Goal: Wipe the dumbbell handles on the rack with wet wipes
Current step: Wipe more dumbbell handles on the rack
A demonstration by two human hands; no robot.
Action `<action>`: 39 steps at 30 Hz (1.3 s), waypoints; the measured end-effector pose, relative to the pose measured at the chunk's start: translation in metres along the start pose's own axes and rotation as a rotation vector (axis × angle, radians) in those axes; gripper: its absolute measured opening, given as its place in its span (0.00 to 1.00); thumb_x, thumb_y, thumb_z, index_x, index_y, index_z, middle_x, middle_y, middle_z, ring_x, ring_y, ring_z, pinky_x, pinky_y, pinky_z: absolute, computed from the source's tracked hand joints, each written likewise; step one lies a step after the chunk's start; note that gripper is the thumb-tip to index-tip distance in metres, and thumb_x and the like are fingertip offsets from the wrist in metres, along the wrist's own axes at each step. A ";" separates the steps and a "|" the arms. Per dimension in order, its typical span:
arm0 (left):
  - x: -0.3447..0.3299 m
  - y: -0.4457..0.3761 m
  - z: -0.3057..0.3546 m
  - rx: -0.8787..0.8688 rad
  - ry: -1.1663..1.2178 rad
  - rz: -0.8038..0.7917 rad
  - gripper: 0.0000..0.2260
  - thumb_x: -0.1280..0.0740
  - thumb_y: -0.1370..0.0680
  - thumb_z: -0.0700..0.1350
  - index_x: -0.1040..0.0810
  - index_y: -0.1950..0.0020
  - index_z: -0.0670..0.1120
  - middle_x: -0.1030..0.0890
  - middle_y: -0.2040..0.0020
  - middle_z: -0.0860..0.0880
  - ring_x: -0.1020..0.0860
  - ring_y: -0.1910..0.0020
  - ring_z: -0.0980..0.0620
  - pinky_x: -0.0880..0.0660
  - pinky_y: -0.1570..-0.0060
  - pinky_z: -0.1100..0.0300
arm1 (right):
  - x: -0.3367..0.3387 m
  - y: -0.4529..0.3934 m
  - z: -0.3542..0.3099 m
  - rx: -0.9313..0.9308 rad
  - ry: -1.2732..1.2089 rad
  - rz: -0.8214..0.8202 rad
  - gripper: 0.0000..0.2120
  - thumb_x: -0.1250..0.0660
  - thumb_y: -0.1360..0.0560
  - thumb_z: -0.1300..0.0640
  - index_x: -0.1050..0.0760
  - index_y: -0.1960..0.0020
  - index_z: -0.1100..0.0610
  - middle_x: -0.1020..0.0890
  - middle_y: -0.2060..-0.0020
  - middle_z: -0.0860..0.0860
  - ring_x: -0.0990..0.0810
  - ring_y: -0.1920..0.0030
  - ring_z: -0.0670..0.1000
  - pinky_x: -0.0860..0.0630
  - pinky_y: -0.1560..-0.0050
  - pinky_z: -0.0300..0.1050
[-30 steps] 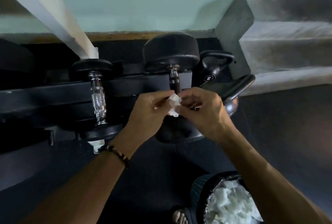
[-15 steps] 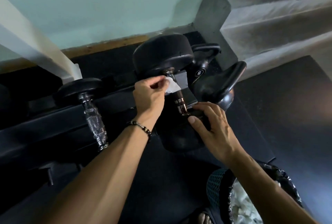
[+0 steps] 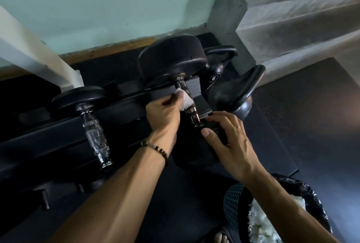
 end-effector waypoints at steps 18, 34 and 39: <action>-0.017 0.014 0.010 0.163 0.154 -0.130 0.09 0.34 0.20 0.42 0.22 0.60 0.45 0.18 0.64 0.49 0.20 0.60 0.49 0.21 0.51 0.54 | 0.000 -0.001 0.003 0.011 -0.042 0.007 0.25 0.42 0.26 0.31 0.24 0.40 0.45 0.28 0.37 0.41 0.34 0.33 0.43 0.32 0.34 0.47; -0.031 0.017 -0.017 0.364 0.058 -0.523 0.16 0.43 0.17 0.40 0.25 0.33 0.38 0.21 0.37 0.39 0.22 0.39 0.42 0.23 0.47 0.55 | 0.000 0.000 0.005 0.015 -0.039 0.009 0.24 0.44 0.25 0.31 0.25 0.40 0.45 0.28 0.36 0.42 0.34 0.33 0.42 0.30 0.35 0.53; -0.020 0.014 -0.014 0.300 0.124 -0.404 0.13 0.39 0.19 0.35 0.23 0.36 0.36 0.20 0.39 0.37 0.19 0.44 0.41 0.20 0.50 0.55 | -0.001 0.000 0.006 -0.004 -0.026 -0.003 0.25 0.44 0.25 0.31 0.25 0.39 0.46 0.28 0.35 0.42 0.34 0.33 0.43 0.30 0.34 0.55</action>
Point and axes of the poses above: each hand's wrist, its own y-axis away from the middle knuckle, its own x-axis out of the back of the hand, z = x × y, the point moved 10 cm from there along -y, towards the middle knuckle
